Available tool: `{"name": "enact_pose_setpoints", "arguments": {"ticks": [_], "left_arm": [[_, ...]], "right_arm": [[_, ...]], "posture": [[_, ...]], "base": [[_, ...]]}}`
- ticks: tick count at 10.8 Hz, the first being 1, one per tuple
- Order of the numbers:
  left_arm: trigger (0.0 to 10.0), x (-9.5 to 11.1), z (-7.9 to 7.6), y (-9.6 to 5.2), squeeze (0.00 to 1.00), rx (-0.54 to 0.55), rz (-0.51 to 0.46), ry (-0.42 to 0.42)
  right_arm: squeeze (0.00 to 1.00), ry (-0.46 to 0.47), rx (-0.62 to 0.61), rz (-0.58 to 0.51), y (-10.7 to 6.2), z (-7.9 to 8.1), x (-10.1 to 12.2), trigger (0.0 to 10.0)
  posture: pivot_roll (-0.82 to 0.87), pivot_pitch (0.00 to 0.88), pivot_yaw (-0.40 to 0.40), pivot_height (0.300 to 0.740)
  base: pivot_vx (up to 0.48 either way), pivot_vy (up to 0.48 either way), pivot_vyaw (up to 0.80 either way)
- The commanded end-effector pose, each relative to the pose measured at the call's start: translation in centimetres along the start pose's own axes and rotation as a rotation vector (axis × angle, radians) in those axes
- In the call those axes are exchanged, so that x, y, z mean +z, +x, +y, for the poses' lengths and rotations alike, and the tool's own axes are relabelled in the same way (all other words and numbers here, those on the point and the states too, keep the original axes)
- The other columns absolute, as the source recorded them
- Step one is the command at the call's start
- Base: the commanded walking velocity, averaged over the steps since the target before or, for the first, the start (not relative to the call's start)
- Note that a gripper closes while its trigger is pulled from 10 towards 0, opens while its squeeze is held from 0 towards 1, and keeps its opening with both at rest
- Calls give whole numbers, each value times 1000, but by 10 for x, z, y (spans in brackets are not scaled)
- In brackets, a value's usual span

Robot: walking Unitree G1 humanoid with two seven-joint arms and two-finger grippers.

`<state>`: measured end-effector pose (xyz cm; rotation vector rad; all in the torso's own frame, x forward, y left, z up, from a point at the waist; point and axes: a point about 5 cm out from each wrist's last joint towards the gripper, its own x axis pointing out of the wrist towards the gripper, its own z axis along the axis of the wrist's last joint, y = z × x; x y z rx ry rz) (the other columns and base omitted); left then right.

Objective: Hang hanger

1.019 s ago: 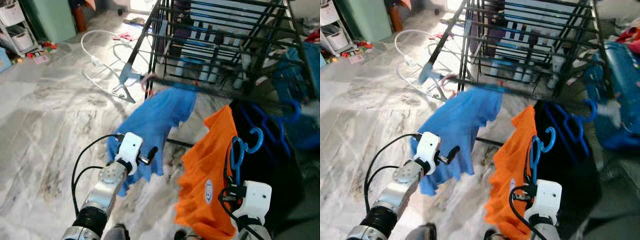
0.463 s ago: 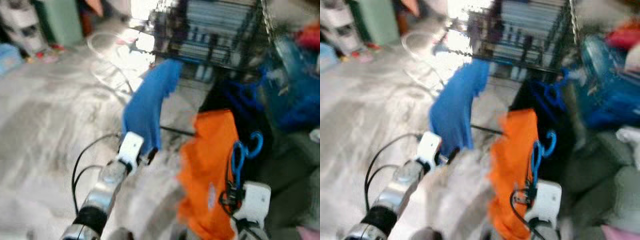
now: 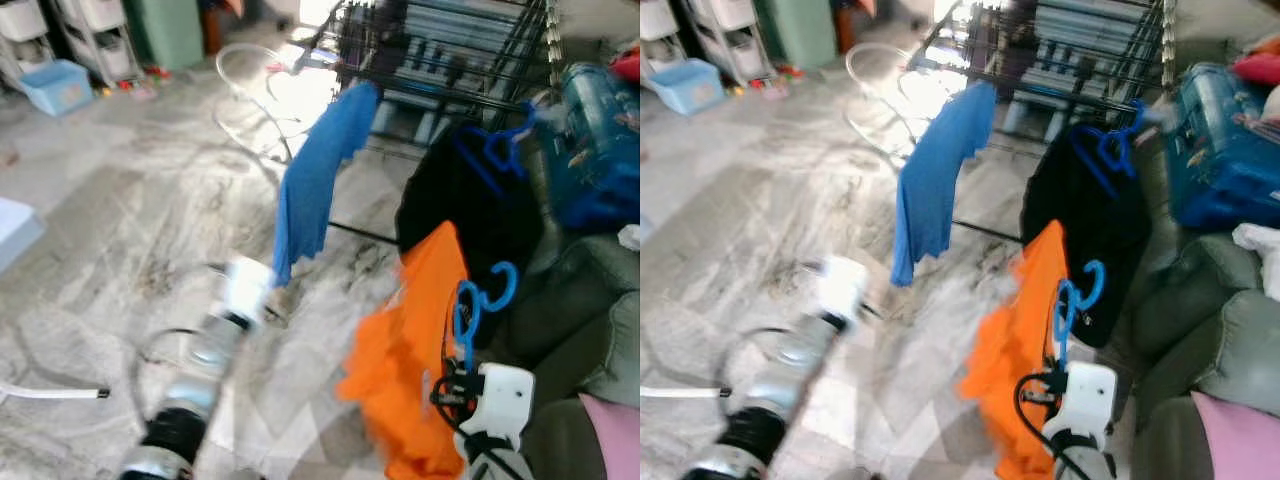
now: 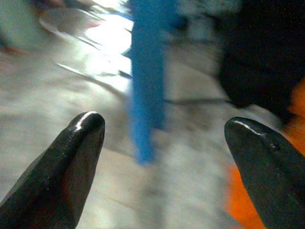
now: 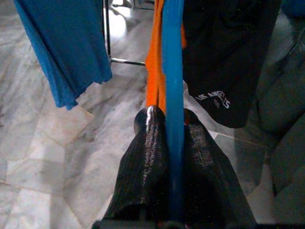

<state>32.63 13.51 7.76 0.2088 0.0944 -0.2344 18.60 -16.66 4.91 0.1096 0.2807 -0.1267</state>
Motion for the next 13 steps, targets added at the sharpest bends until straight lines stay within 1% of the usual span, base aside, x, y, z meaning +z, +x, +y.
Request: {"name": "enact_pose_setpoints", "arguments": {"ticks": [1, 2, 3, 4, 5, 6, 7, 9, 10, 11, 12, 13], "left_arm": [[10000, 21, 3, 6, 0, 70, -101, 19], [10000, 35, 9, 8, 0, 121, -164, 31], [10000, 44, 11, 9, 0, 151, -201, 33], [10000, 44, 9, 10, 0, 144, -194, 21], [10000, 40, 8, 10, 0, 157, -179, 27], [10000, 25, 17, 9, 0, 223, -108, 7], [10000, 15, 25, 6, 0, 277, -61, 11], [10000, 9, 30, 2, 0, 287, -33, -21], [10000, 15, 27, 2, 0, 289, -68, -26], [10000, 29, 24, 5, 0, 283, -121, -47], [10000, 49, 20, 9, 0, 261, -201, -58], [10000, 53, 17, 11, 0, 219, -204, -65]], "right_arm": [[0, -11, -28, -43, 1, -8, 8, 10000], [0, -9, -28, -43, 1, -8, 8, 10000], [0, -9, -27, -42, 1, -7, 8, 10000], [0, -11, -26, -40, 2, -7, 7, 10000], [0, -12, -25, -41, 2, -7, 7, 10000], [0, -14, -28, -44, 3, -8, 8, 10000], [0, -14, -32, -45, 2, -10, 8, 10000], [0, -19, -31, -43, 2, -10, 8, 10000], [0, -25, -20, -41, 6, -10, 8, 10000], [0, -28, -12, -43, 7, -9, 10, 10000], [0, -32, -5, -48, 9, -8, 12, 10000], [0, -37, 0, -48, 10, -8, 12, 10000]], "posture": [[87, 103, -62, 740], [89, 103, -63, 740], [92, 104, -64, 740], [93, 103, -64, 740], [92, 103, -64, 740], [89, 102, -64, 740], [86, 101, -67, 740], [90, 102, -71, 740], [101, 104, -80, 740], [111, 106, -92, 740], [113, 106, -97, 740], [112, 107, -105, 740]], "base": [[0, 0, 0], [0, 0, 0], [0, 0, 0], [0, 0, 0], [0, 0, 0], [0, 0, 0], [0, 0, 0], [0, 0, 0], [0, 0, 0], [0, 0, 0], [0, 0, 0], [0, 0, 0]]}}
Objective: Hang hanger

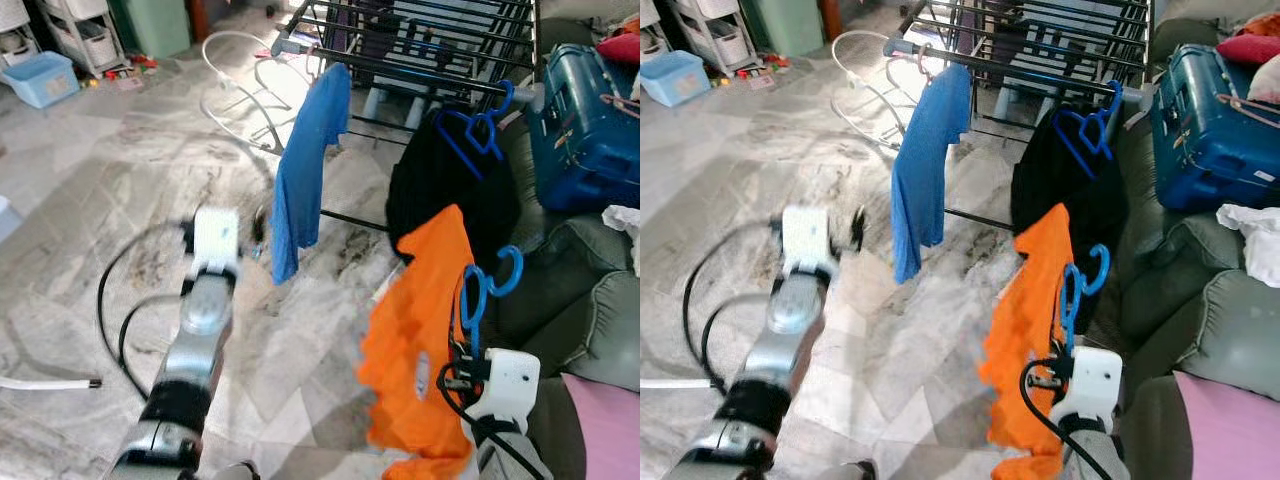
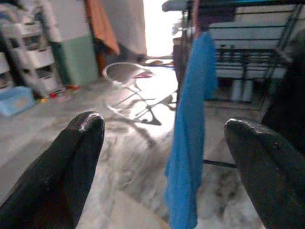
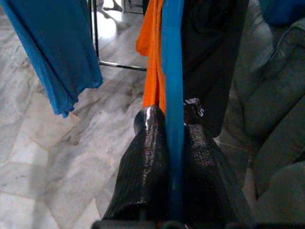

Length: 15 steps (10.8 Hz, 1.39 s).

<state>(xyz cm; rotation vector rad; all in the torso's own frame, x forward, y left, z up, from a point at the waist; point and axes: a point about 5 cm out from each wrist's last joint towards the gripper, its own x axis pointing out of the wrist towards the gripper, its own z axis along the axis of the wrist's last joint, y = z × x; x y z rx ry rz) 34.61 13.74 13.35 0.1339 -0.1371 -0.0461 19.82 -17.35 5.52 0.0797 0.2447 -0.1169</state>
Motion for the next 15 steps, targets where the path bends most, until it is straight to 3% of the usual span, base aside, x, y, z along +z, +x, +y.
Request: {"name": "enact_pose_setpoints", "arguments": {"ticks": [1, 3, 4, 6, 7, 8, 10, 12, 15], "left_arm": [[10000, -6, -1, 0, 0, -61, 38, 13], [10000, -24, 0, -1, 0, -239, 112, 125], [10000, -31, 0, -5, 0, -267, 142, 133], [10000, -39, 2, -10, 0, -187, 167, 96], [10000, -63, 6, -28, 0, -102, 277, -2], [10000, -77, 8, -43, 0, -88, 335, -32], [10000, -78, 23, -47, 0, -39, 327, -32], [10000, -71, 33, -53, 0, 12, 303, -20], [10000, -52, 19, -47, 0, -111, 179, 38]], "right_arm": [[0, -14, 7, -11, 1, -3, 3, 10000], [0, -26, 36, -14, 5, -3, 6, 10000], [0, -30, 41, -18, 6, -1, 7, 10000], [0, -31, 34, -27, 6, -2, 7, 10000], [0, -33, 48, -53, 2, 1, 9, 10000], [0, -39, 55, -78, 2, 0, 15, 10000], [0, -26, -3, -116, 6, -17, 23, 10000], [0, 3, -26, -130, 9, -14, 23, 10000], [0, -17, 3, -129, 6, -3, 19, 10000]], "posture": [[116, 110, -120, 740], [133, 109, -136, 740], [130, 108, -132, 740], [123, 99, -104, 740], [124, 93, -90, 740], [140, 84, -89, 740], [161, 71, -98, 740], [163, 66, -104, 740], [154, 80, -101, 740]], "base": [[0, 0, 0], [0, 0, 0], [0, 0, 0], [0, 0, 0], [0, 0, 0], [0, 0, 0], [0, 0, 0], [0, 0, 0], [0, 0, 0]]}}
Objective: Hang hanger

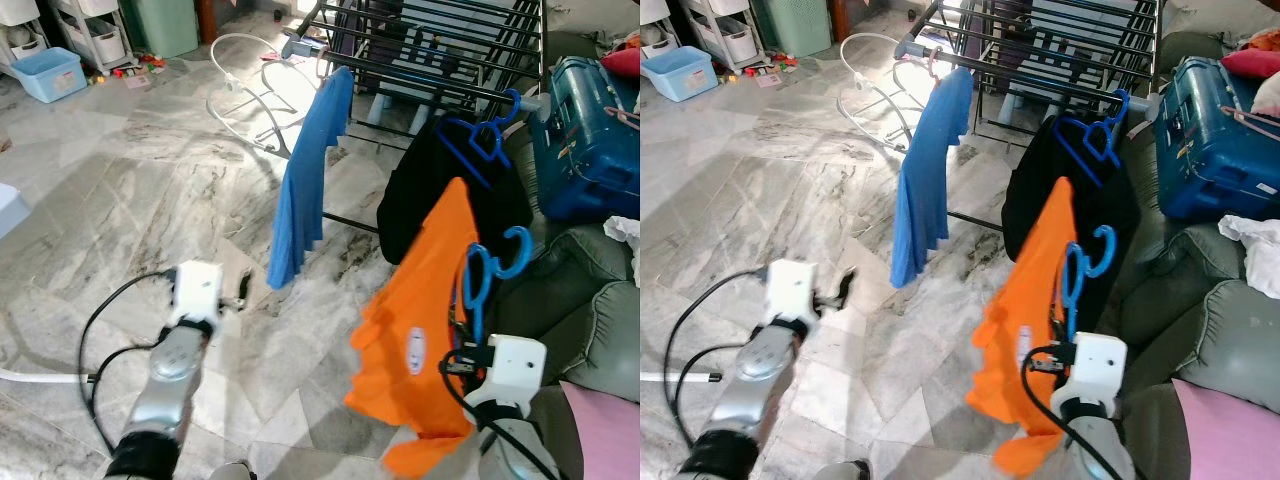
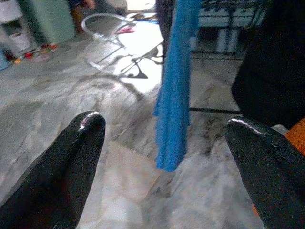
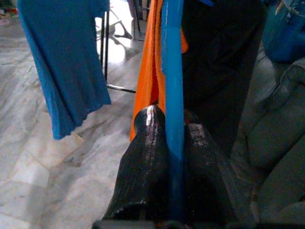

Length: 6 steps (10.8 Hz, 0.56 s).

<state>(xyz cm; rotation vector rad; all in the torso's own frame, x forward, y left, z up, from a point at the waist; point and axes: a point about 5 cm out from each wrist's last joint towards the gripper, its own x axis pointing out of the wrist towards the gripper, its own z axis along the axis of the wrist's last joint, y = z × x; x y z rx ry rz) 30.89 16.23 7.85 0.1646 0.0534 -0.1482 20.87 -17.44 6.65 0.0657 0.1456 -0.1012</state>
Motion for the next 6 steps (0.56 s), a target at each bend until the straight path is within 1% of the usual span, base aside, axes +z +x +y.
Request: {"name": "enact_pose_setpoints", "arguments": {"ticks": [1, 2, 3, 4, 5, 6], "left_arm": [[10000, 13, -8, 6, 0, -34, -42, 11], [10000, 28, -13, 14, 0, -47, -66, -16], [10000, 35, -14, 17, 0, -47, -83, -24], [10000, 37, -14, 18, 0, -42, -87, -36], [10000, 34, -17, 17, 0, -37, -74, -48], [10000, 33, -23, 17, 0, -27, -67, -53]], "right_arm": [[0, -13, -16, -25, 0, -5, 2, 10000], [0, -12, -40, -35, 4, -11, 4, 10000], [0, -14, -44, -37, 6, -14, 4, 10000], [0, -24, -39, -30, 7, -14, 2, 10000], [0, -25, -35, -23, 8, -14, 0, 10000], [0, -21, -36, -15, 10, -16, -1, 10000]], "posture": [[159, 85, -96, 740], [173, 99, -91, 740], [175, 106, -98, 740], [180, 103, -106, 740], [184, 102, -117, 740], [190, 108, -144, 740]], "base": [[0, 0, 0], [0, 0, 0], [0, 0, 0], [0, 0, 0], [0, 0, 0], [0, 0, 0]]}}
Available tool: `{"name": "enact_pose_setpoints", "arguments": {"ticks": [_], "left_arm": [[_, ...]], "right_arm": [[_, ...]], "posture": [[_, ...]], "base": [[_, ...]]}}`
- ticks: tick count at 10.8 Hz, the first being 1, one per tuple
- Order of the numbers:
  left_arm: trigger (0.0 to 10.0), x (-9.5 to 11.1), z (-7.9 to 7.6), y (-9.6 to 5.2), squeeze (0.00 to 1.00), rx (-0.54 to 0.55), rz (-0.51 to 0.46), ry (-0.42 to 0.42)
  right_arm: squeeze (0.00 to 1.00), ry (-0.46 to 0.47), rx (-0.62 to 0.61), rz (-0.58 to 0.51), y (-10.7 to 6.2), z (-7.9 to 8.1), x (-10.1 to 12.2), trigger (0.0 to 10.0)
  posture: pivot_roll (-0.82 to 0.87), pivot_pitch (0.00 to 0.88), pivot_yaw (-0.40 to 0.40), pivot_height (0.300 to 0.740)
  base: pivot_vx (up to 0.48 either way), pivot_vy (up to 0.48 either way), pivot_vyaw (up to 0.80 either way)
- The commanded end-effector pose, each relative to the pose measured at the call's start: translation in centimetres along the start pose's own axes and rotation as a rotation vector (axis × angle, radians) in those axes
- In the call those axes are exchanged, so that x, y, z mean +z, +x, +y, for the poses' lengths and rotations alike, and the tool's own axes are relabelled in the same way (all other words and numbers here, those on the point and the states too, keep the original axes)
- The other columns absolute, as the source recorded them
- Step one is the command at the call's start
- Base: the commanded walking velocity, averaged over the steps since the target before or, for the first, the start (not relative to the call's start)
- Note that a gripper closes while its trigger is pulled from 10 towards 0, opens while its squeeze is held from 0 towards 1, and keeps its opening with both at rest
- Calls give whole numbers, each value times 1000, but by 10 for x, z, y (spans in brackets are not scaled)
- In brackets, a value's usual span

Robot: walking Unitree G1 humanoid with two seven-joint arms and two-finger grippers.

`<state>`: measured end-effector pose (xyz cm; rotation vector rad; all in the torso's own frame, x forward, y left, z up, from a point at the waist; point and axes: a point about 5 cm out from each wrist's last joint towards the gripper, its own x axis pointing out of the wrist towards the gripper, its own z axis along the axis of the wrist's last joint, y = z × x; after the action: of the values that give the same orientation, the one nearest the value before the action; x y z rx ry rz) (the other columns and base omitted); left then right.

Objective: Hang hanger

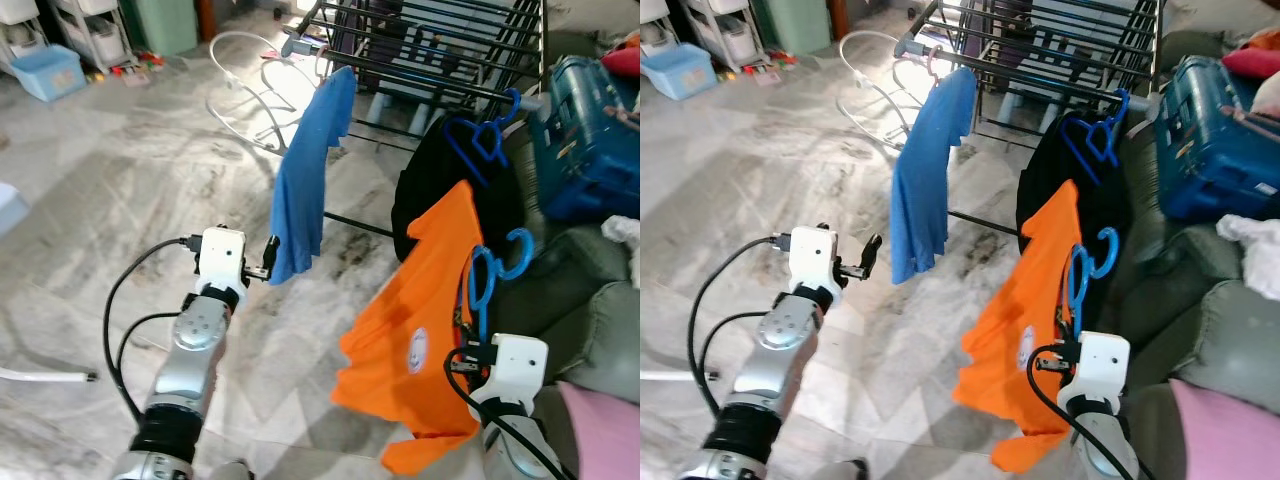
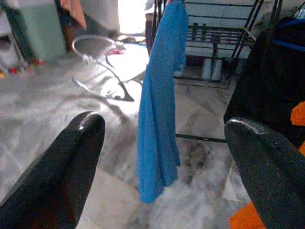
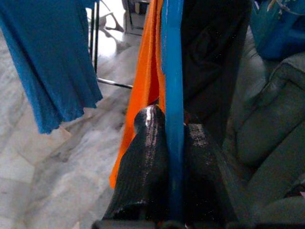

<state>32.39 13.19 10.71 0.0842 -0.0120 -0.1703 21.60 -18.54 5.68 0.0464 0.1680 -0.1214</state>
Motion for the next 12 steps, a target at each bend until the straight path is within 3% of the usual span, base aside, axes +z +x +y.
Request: {"name": "enact_pose_setpoints", "arguments": {"ticks": [1, 4, 8, 10, 12], "left_arm": [[10000, 3, -2, -1, 0, 11, 1, -10], [10000, 2, -1, -9, 0, -34, -23, 109], [10000, 7, -31, 17, 0, -147, -11, 106], [10000, 8, -50, 30, 0, -240, -7, 151], [10000, -1, -37, 32, 0, -139, 44, 191]], "right_arm": [[0, -1, -14, -37, 3, -5, 8, 10000], [0, 15, -71, -109, -3, -12, 19, 10000], [0, 46, -205, -130, -15, -17, 12, 10000], [0, 72, -267, -118, -25, -15, 3, 10000], [0, 70, -276, -118, -30, -15, 3, 10000]], "posture": [[176, 108, -158, 740], [142, 109, -137, 740], [46, 40, 24, 740], [-19, 27, 88, 740], [-40, 37, 76, 740]], "base": [[0, 0, 0], [0, 0, 0], [0, 0, 0], [0, 0, 0], [0, 0, 0]]}}
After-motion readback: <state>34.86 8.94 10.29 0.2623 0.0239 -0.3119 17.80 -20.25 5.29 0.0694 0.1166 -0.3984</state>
